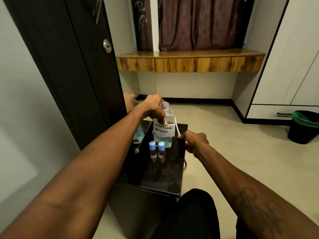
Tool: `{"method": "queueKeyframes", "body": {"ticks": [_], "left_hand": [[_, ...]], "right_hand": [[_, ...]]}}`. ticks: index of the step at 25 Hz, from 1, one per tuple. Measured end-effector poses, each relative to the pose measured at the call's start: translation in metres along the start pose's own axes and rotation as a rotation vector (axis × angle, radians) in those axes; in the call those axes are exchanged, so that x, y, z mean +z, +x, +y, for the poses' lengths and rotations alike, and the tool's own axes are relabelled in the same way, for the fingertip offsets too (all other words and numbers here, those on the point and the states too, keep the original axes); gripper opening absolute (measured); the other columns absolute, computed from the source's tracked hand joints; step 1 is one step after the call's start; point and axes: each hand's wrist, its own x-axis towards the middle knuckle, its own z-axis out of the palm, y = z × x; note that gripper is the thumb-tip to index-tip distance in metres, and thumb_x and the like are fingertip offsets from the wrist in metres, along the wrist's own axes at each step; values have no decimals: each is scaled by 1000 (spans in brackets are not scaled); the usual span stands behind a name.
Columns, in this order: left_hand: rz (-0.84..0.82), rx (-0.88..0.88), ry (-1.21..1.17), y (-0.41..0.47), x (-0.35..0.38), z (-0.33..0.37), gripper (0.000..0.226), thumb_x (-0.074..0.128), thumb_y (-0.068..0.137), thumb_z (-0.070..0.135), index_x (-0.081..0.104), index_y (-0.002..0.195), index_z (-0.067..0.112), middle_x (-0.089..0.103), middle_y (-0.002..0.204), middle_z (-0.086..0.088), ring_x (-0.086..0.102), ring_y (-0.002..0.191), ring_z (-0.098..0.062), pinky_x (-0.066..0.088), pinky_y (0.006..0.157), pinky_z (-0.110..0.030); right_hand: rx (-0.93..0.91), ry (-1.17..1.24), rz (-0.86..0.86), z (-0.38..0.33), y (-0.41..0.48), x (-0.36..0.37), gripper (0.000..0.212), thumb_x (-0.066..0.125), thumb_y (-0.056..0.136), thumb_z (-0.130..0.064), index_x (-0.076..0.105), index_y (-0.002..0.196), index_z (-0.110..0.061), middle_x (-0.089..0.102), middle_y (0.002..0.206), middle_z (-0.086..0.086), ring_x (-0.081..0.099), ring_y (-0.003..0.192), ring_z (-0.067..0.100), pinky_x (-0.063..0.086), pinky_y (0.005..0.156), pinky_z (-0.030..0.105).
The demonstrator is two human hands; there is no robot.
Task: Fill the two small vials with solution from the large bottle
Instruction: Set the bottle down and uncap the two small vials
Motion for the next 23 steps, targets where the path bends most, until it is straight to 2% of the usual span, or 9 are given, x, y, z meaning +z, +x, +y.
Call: {"method": "queueKeyframes", "body": {"ticks": [3, 6, 9, 11, 14, 18, 23], "left_hand": [[0, -15, 14, 0, 1, 1, 43, 99, 59, 21, 71, 89, 6, 73, 97, -11, 69, 91, -24, 56, 67, -31], [-15, -37, -2, 1, 2, 1, 51, 98, 62, 19, 68, 100, 4, 72, 105, -12, 69, 95, -26, 61, 75, -35], [-19, -71, 19, 2, 1, 0, 67, 98, 63, 21, 62, 117, 6, 66, 115, -10, 64, 103, -28, 58, 83, -37], [-9, -86, 35, 2, 0, 0, 70, 99, 60, 23, 63, 118, 8, 66, 117, -10, 63, 106, -28, 58, 89, -39], [6, -98, 40, 1, -1, -1, 71, 100, 58, 27, 65, 118, 9, 67, 120, -11, 64, 108, -28, 58, 90, -37], [49, -106, 64, -9, -4, 2, 88, 100, 59, 32, 60, 134, 8, 64, 129, -11, 59, 119, -28, 54, 98, -34], [149, -162, 94, -35, 0, 3, 88, 99, 60, 37, 59, 133, 7, 65, 127, -11, 63, 115, -27, 57, 94, -35]], "right_hand": [[-5, -86, -5, 6, 6, 6, 33, 90, 63, -22, 68, 83, -8, 73, 86, 10, 72, 67, 21, 64, 60, 32], [-24, -162, -24, 12, 7, 12, 34, 92, 65, -22, 69, 86, -7, 73, 84, 10, 73, 62, 20, 65, 61, 33], [-54, -224, -9, 14, 6, 15, 34, 92, 65, -26, 71, 85, -7, 75, 78, 8, 74, 57, 19, 66, 64, 36], [-81, -261, -10, 14, 5, 14, 34, 91, 67, -29, 72, 86, -8, 76, 80, 8, 75, 58, 20, 66, 68, 38], [-121, -333, -22, 14, 4, 11, 36, 88, 71, -34, 73, 91, -9, 77, 86, 8, 76, 65, 22, 66, 74, 38], [-165, -346, -44, 16, 6, 8, 38, 85, 75, -39, 76, 91, -6, 78, 86, 10, 78, 74, 23, 65, 79, 40], [-226, -372, -73, 14, 1, -1, 39, 85, 77, -41, 78, 82, -3, 74, 69, 4, 73, 61, 19, 64, 79, 35]]}}
